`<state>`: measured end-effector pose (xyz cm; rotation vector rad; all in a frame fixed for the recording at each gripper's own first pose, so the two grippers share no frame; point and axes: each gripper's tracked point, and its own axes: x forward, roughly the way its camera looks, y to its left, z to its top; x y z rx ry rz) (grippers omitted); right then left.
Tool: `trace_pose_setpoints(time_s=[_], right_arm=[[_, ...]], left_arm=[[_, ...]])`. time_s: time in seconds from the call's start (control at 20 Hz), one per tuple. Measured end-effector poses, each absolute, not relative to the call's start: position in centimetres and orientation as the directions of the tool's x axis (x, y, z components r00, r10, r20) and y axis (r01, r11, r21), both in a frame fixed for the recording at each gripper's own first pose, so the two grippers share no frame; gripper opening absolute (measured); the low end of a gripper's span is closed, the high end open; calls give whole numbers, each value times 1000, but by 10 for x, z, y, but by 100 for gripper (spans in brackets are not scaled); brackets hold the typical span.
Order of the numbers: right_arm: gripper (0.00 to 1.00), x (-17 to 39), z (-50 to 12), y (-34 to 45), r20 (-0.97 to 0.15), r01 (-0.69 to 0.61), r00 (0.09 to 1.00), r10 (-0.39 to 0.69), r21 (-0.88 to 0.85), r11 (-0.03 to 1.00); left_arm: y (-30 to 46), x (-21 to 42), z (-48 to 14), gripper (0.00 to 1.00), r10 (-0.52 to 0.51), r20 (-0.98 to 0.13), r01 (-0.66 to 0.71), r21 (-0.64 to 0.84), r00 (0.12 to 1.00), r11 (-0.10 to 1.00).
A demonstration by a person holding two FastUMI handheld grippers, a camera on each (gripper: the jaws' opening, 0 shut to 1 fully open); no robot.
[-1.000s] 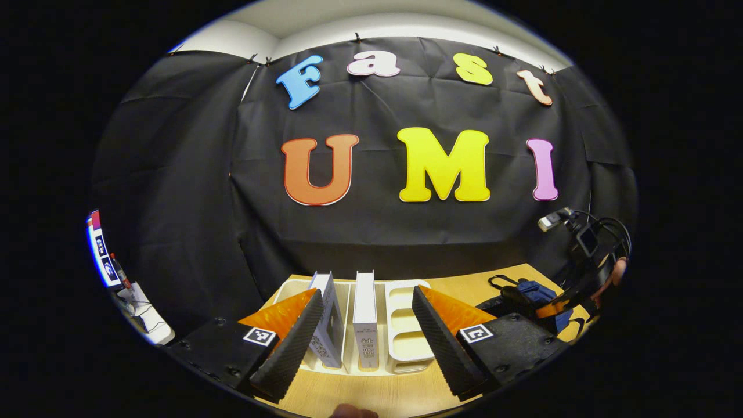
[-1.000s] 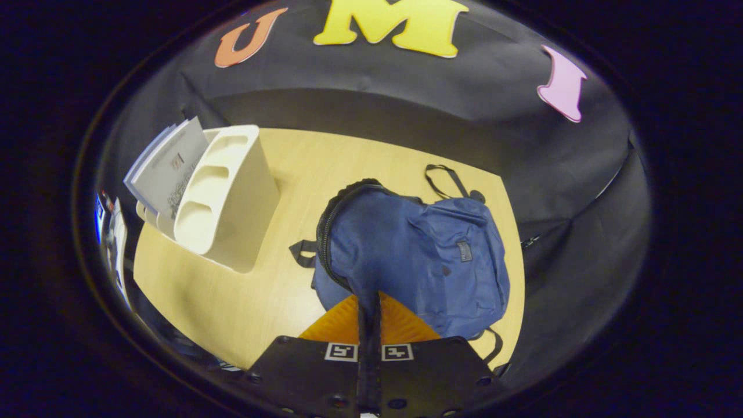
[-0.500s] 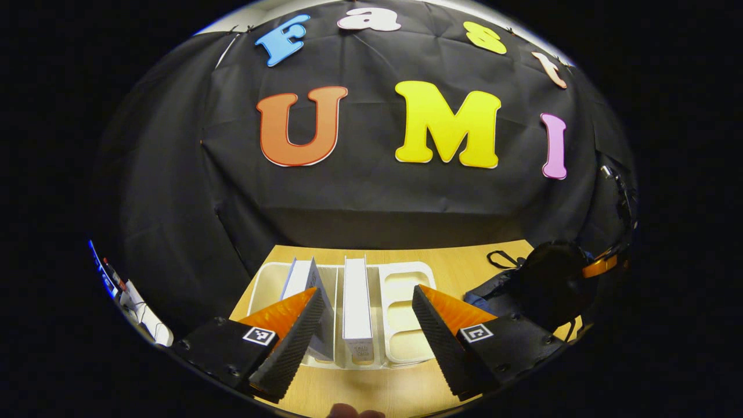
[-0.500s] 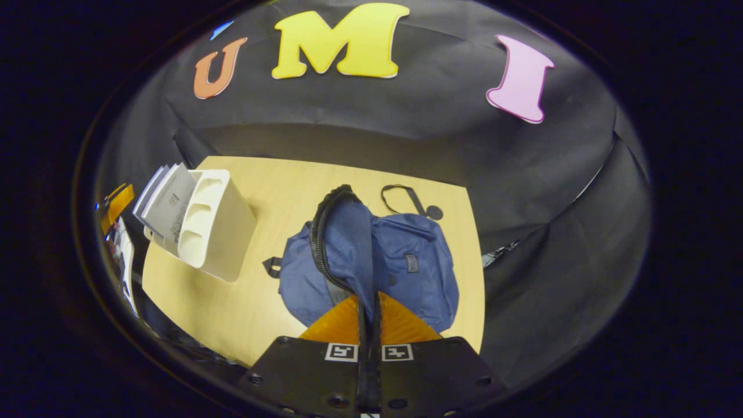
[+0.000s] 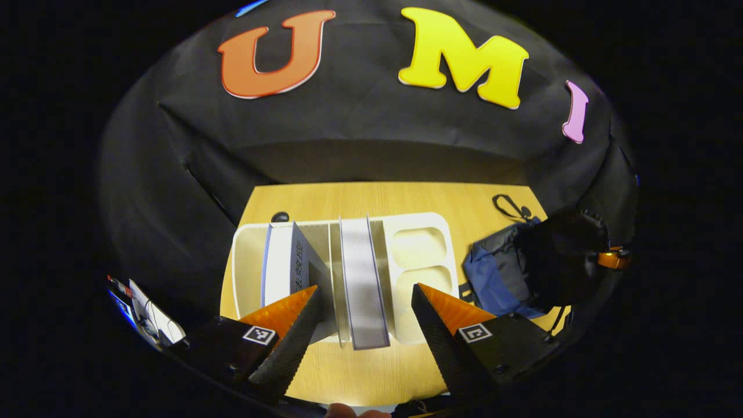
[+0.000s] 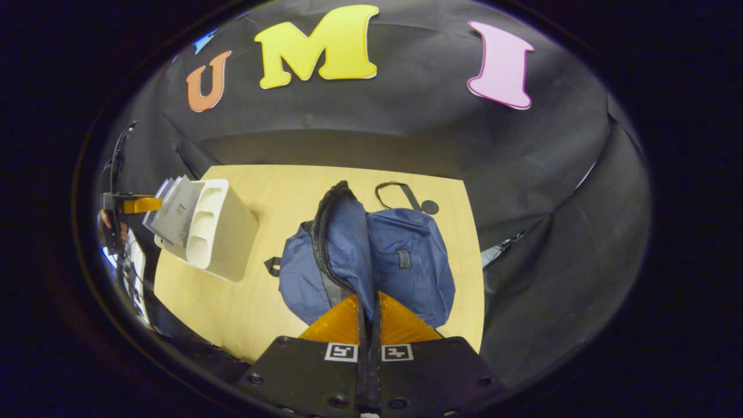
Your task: Open the schoolbag, grab two books from the bookshelf and put them into the schoolbag.
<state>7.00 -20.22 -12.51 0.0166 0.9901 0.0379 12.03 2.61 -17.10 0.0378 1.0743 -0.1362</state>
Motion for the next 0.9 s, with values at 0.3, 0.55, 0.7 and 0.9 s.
trace_pose_setpoints(time_s=[0.3,0.55,0.7,0.9], right_arm=[[0,65,-127,-206,-835,-12,546,64,68,998],[0,66,-129,-202,-834,-23,546,81,82,996],[0,65,-130,-201,-833,-23,546,89,92,996],[0,63,-131,-201,-834,-15,544,95,104,994]], left_arm=[[31,112,-212,97,-71,-966,119,-42,249,992],[34,108,-223,97,-58,-988,111,-43,140,993],[35,110,-229,94,-43,-993,105,-31,109,994],[36,112,-227,80,-34,-994,113,-23,101,993]])
